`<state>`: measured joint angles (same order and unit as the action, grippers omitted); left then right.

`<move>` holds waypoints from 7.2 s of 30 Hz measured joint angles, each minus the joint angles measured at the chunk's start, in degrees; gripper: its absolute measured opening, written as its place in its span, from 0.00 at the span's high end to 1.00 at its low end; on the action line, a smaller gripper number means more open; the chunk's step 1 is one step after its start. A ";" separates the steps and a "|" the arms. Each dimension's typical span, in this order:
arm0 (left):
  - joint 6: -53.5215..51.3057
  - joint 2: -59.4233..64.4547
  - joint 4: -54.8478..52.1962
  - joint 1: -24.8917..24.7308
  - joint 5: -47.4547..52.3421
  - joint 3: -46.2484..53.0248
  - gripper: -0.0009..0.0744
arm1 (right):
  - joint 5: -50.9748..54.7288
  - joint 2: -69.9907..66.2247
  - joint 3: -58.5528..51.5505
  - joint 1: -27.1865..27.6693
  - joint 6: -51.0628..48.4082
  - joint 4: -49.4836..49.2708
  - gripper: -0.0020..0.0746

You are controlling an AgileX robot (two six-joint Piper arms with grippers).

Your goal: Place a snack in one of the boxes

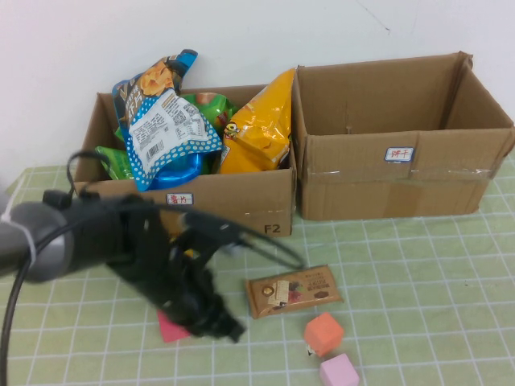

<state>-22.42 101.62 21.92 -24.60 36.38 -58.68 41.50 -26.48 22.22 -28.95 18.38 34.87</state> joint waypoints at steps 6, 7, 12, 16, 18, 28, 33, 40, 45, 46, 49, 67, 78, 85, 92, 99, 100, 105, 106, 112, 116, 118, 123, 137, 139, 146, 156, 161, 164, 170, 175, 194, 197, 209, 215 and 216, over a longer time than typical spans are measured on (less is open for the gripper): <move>-17.99 5.23 14.66 -1.02 10.35 -12.83 0.99 | 0.00 0.00 0.00 0.00 0.00 0.00 0.97; -17.99 6.54 12.84 -1.59 11.03 -15.27 0.99 | 0.00 0.00 0.00 0.00 0.00 0.00 0.97; -19.26 11.88 -1.71 -5.86 12.06 -23.64 0.85 | 0.00 0.00 0.00 0.00 0.00 0.00 0.97; -19.50 15.77 -9.15 -9.72 10.87 -27.55 0.46 | 0.00 0.00 0.00 0.00 0.00 0.00 0.97; -17.17 17.52 -13.14 -11.28 9.64 -28.93 0.29 | 0.00 0.00 0.00 0.00 0.00 0.00 0.97; -4.56 26.97 -24.38 -12.59 11.06 -39.25 0.17 | 0.00 0.00 0.00 0.00 0.00 0.00 0.97; -3.95 30.20 -24.05 -12.59 15.31 -43.94 0.17 | 0.00 0.00 0.00 0.00 0.00 0.00 0.97; -6.67 31.42 -22.47 -12.59 19.75 -44.77 0.17 | 0.00 0.00 0.00 0.00 0.00 0.00 0.97; -9.40 32.02 -21.92 -12.59 19.88 -44.82 0.19 | 0.00 0.00 0.00 0.00 0.00 0.00 0.97; -9.55 32.34 -21.92 -12.59 19.88 -44.82 0.20 | 0.00 0.00 0.00 0.00 0.00 0.00 0.97; -9.80 32.58 -21.92 -12.59 20.32 -45.06 0.25 | 0.00 0.00 0.00 0.00 0.00 0.00 0.97; -7.57 33.40 -22.23 -12.59 25.75 -51.75 0.41 | 0.00 0.00 0.00 0.00 0.00 0.00 0.97; -6.68 33.40 -7.95 -12.59 33.93 -78.06 0.41 | 0.00 0.00 0.00 0.00 0.00 0.00 0.97; -9.03 33.40 -3.59 -12.67 27.18 -88.40 0.41 | -0.11 0.00 0.00 0.00 0.00 0.00 0.97; -10.96 36.24 -6.29 -12.32 1.93 -88.74 0.41 | -0.19 0.00 0.00 0.00 0.00 0.00 0.97; -4.64 41.83 -8.98 -10.07 -5.06 -88.74 0.41 | -0.19 0.00 0.00 0.00 0.00 0.00 0.97; -4.52 42.55 -9.44 -9.65 -4.95 -88.74 0.40 | -0.19 0.00 0.00 0.00 0.00 0.00 0.97; -3.97 43.28 -10.09 -9.43 -4.29 -88.74 0.24 | -0.19 0.00 0.00 0.00 0.00 0.00 0.97; -3.92 43.12 -10.09 -9.54 -4.17 -88.74 0.23 | -0.19 0.00 0.00 0.00 0.00 0.00 0.97; -3.81 41.31 -12.14 -9.54 2.25 -88.74 0.42 | -0.19 0.00 0.00 0.00 0.00 0.00 0.97; -0.42 37.87 -15.87 -9.54 9.88 -88.74 0.78 | -0.19 0.00 0.00 0.00 0.00 0.00 0.97; 1.30 35.35 -18.56 -9.62 12.74 -88.74 0.90 | -0.23 0.00 0.00 0.00 0.00 0.00 0.97; 3.98 28.02 -28.51 -11.69 22.72 -88.74 0.98 | -0.33 0.00 0.00 0.00 0.51 -0.25 0.97; 8.53 8.25 -47.74 -22.70 36.25 -88.74 0.99 | -0.38 0.00 0.00 0.00 -7.47 -11.51 0.97; 8.53 5.78 -48.85 -22.84 36.34 -88.74 0.99 | -0.09 0.00 0.00 0.00 -7.47 -11.65 0.97; 8.19 -5.25 -50.73 -22.84 36.34 -88.87 0.99 | 0.04 0.00 0.00 0.00 -7.47 -11.96 0.97; 8.96 -18.85 -41.70 -22.84 36.38 -81.67 0.99 | 0.04 0.00 0.00 0.00 -7.55 -12.04 0.97; 11.73 -21.35 -40.78 -22.84 36.38 -74.63 0.99 | 0.04 0.00 0.00 0.00 -7.55 -12.04 0.97; 11.72 -21.35 -41.39 -22.84 36.38 -72.25 0.99 | 0.04 0.00 0.00 0.00 -7.55 -12.09 0.97; 22.84 -24.23 -51.73 -22.44 36.38 -69.74 0.99 | 0.04 0.00 0.00 0.00 -7.55 -12.18 0.97; 28.87 -35.74 -52.73 -21.93 34.21 -58.22 0.99 | 0.06 0.00 0.00 0.00 -7.55 -12.22 0.97; 67.46 -97.31 -59.18 16.33 -18.17 41.74 0.99 | 0.16 0.00 0.00 0.00 -7.55 -12.31 0.97; 68.95 -101.56 -54.55 21.41 -19.71 48.44 0.99 | 0.16 0.00 0.00 0.00 -7.55 -12.31 0.97; 62.09 -102.43 -42.89 26.04 -23.83 56.52 0.99 | 0.16 0.00 0.00 0.00 -7.55 -12.31 0.98; 26.18 -102.43 -22.60 26.04 -23.82 59.87 0.99 | 0.16 0.00 0.00 0.00 -7.55 -12.31 0.98; 22.42 -102.43 -20.35 25.89 -23.82 59.87 0.99 | 0.16 0.00 0.00 0.00 -7.55 -12.31 0.98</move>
<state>0.00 -0.82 1.57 1.28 12.56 1.19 41.66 -26.48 22.22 -28.95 10.83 22.56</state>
